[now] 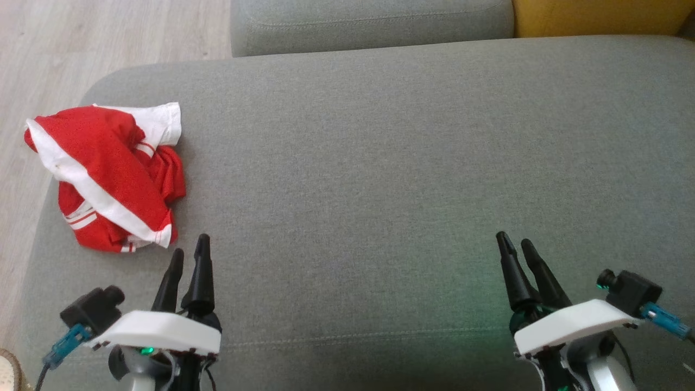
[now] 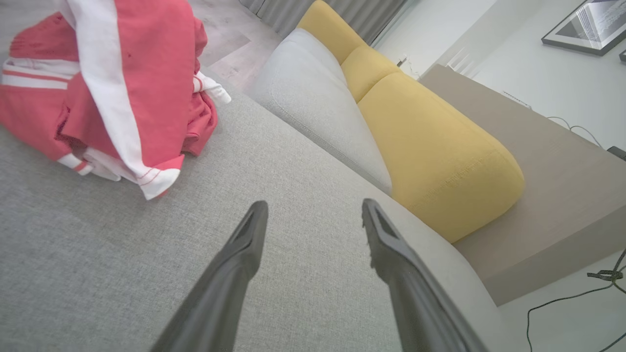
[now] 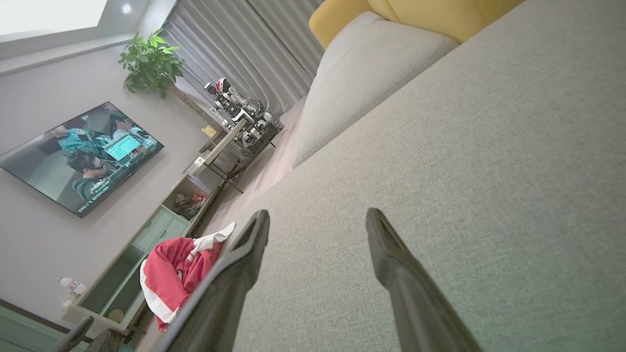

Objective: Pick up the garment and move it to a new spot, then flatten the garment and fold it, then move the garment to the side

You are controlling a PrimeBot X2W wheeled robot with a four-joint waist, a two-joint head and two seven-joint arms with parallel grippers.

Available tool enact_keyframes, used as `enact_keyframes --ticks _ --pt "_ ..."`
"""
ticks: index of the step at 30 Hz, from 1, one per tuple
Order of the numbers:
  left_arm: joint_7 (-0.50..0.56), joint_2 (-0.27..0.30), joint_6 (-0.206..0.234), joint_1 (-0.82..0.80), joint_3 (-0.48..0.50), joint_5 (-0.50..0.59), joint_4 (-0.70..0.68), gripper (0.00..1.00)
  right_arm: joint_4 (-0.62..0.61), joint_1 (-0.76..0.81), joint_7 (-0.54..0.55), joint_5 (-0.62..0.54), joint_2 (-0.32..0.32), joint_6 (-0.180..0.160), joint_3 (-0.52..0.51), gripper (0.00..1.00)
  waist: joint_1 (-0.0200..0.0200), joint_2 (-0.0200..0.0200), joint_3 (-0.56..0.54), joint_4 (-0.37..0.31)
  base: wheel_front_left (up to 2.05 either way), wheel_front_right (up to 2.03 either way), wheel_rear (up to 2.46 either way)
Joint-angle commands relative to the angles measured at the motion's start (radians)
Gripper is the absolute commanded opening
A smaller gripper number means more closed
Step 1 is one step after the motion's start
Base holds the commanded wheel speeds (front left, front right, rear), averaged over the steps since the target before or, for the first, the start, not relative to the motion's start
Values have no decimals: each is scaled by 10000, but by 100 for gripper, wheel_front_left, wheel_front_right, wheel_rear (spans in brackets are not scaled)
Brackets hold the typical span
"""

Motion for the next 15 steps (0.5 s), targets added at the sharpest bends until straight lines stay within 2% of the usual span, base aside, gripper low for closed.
enact_keyframes --ticks 1,15 --pt "-130 128 60 -485 71 378 -459 100 -456 -565 -157 -360 -90 0 240 100 -1 0 5 3 0 0 0" --pt "-569 173 301 -538 -300 2359 -1045 100 -907 -662 -600 -2173 -109 0 651 100 -1 0 75 22 0 0 0"
